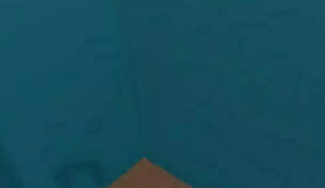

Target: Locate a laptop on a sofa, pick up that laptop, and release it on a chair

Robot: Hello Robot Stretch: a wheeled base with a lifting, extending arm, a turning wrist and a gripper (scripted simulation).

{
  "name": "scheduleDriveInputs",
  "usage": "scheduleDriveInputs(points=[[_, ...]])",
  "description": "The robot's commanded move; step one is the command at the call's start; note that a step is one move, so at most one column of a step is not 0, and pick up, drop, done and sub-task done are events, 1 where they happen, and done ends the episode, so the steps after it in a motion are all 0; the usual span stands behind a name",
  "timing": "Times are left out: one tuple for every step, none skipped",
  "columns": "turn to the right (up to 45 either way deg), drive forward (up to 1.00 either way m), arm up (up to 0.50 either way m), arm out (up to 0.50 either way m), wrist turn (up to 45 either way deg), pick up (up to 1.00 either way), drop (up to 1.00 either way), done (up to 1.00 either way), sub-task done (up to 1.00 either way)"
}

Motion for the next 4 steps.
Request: scheduleDriveInputs(points=[[-45.0, 0.0, 0.0, 0.0, 0.0, 0.0, 0.0, 0.0, 0.0], [-45.0, 0.0, 0.0, 0.0, 0.0, 0.0, 0.0, 0.0, 0.0], [-45.0, 0.0, 0.0, 0.0, 0.0, 0.0, 0.0, 0.0, 0.0], [0.0, 0.3, 0.0, 0.0, 0.0, 0.0, 0.0, 0.0, 0.0]])
